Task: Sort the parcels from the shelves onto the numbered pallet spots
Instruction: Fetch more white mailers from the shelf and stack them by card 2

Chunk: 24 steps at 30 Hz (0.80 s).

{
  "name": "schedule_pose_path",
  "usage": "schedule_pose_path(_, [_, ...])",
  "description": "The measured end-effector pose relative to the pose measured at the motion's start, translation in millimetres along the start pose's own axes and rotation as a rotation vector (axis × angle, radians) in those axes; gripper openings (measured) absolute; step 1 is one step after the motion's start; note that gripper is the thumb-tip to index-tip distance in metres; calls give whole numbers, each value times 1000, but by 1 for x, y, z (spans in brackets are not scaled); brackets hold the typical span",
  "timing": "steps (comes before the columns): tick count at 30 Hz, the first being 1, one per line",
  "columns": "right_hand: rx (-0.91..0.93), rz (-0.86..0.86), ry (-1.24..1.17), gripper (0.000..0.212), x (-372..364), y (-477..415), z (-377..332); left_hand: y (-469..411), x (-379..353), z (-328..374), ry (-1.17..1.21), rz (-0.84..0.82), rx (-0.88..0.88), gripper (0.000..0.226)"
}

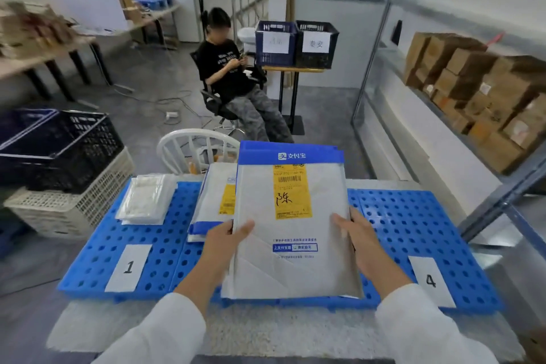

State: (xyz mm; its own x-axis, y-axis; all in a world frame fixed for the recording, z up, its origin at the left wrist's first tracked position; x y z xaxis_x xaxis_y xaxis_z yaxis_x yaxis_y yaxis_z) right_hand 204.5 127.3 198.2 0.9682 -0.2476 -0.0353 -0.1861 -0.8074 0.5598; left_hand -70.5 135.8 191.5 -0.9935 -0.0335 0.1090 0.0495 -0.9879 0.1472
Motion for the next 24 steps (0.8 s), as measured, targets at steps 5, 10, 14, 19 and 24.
schedule_pose_path(5, [53,-104,102,53,-33,-53,-18,-47,17,7,-34,110,-5,24])
schedule_pose_path(10, [41,-151,147,52,-67,-89,-28,-80,40,-12,-6,199,74,21])
schedule_pose_path(14, [7,-158,148,53,-96,-117,-28,-107,61,-22,0,252,80,22])
schedule_pose_path(19, [-35,-134,177,56,-134,-152,-22,-149,91,-38,55,326,90,46])
schedule_pose_path(24, [-80,-65,246,58,-168,-178,-18,-188,115,-52,38,260,97,43])
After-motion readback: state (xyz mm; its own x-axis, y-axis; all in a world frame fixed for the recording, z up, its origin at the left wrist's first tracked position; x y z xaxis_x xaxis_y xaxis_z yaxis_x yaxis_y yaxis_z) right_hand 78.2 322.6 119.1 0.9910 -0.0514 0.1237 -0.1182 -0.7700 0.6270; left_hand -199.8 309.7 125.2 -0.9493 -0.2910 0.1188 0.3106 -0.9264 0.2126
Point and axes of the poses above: each hand's wrist, its own y-axis away from the middle knuckle, its own x-axis out of the back of the hand, z = x × y, the point moved 5 cm from there along -y, towards the middle knuckle, and after that the axes turned 13 degrees about -x, right-handed, at the moved point
